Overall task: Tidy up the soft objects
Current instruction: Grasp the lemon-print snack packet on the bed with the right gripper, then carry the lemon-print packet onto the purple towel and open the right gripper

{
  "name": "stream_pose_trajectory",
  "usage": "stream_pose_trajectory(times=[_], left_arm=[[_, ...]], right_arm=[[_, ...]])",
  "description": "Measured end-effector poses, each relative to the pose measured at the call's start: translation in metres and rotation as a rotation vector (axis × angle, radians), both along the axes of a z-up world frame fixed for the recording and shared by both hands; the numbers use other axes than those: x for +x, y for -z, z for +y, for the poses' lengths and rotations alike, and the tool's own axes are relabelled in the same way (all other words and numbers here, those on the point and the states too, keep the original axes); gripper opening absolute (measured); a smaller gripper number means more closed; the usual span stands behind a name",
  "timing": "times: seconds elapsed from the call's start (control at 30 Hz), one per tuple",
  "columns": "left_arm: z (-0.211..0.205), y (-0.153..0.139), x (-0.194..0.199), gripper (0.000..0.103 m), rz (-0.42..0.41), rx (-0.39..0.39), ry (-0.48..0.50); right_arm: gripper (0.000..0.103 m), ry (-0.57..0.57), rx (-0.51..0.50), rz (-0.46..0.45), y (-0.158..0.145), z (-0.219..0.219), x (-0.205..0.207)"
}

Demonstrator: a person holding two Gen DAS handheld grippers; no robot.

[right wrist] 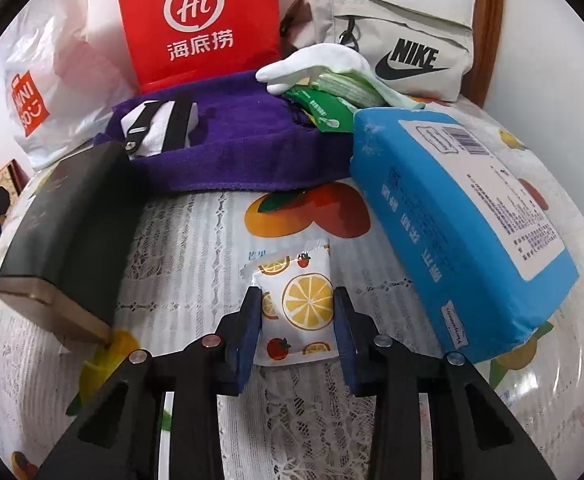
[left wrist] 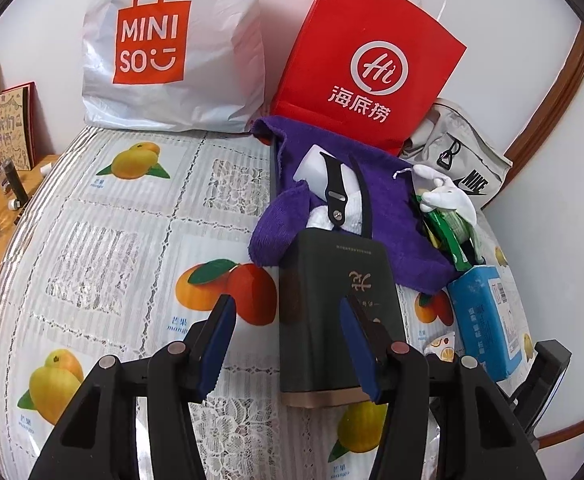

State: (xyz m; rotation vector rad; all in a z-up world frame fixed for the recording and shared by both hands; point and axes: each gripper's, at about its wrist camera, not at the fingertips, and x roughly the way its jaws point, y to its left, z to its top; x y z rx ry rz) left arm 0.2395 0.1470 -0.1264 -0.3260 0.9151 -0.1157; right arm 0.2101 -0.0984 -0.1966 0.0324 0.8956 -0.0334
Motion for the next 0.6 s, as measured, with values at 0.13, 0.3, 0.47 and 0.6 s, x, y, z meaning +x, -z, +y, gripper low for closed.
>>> stream_pose_trajectory(times=[0.13, 0.3, 0.47, 0.6], left_arm=[[-0.002, -0.003, -0.006, 0.052, -0.003, -0.010, 0.011], [-0.011, -0.004, -0.017, 0.052, 0.001, -0.003, 0.021], [-0.020, -0.003, -0.031, 0.061, 0.002, 0.011, 0.035], [-0.029, -0.001, -0.036, 0.062, 0.018, 0.030, 0.025]], right_arm=[[0.027, -0.074, 0.014, 0.010, -0.002, 0.000, -0.008], [0.026, -0.152, 0.059, 0.000, -0.013, -0.003, -0.022], [0.026, -0.218, 0.044, -0.084, -0.049, -0.012, -0.024], [0.027, -0.266, 0.069, -0.113, -0.070, -0.023, -0.009]])
